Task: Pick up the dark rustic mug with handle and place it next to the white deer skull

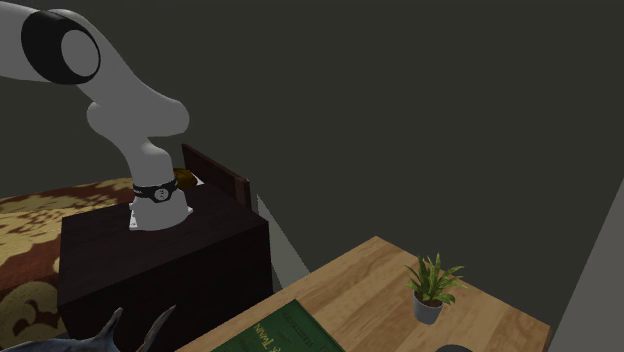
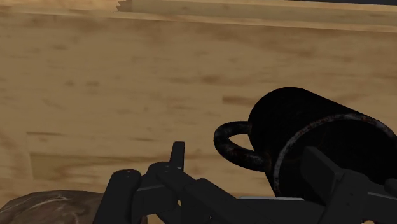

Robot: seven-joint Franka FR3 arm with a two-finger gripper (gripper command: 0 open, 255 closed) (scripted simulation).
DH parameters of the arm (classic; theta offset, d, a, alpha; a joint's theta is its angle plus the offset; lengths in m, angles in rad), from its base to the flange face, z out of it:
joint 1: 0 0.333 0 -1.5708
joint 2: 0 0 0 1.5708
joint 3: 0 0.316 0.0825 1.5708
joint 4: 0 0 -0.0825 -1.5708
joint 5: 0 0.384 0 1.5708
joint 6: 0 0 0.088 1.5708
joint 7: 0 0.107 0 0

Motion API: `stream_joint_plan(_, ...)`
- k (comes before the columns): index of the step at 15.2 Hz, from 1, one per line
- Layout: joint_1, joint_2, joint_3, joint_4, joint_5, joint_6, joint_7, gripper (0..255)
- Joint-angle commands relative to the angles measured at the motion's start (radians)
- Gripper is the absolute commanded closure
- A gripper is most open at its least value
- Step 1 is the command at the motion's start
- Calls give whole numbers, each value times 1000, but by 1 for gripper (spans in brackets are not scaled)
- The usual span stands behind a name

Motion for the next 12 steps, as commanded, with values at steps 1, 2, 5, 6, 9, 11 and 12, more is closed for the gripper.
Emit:
stream_joint_plan(1, 0, 0, 0, -1, 0, 0, 0, 0)
stream_joint_plan(2, 6, -30, -6, -14, -4, -15, 2, 0)
stream_joint_plan(5, 22, -108, -23, -45, -19, -63, 11, 0)
stream_joint_plan(6, 22, -108, -23, -45, -19, -63, 11, 0)
stream_joint_plan(9, 22, -108, -23, -45, -19, -63, 11, 0)
stream_joint_plan(11, 22, -108, -23, -45, -19, -63, 11, 0)
stream_joint_plan(12, 22, -108, -23, -45, -19, -63, 11, 0)
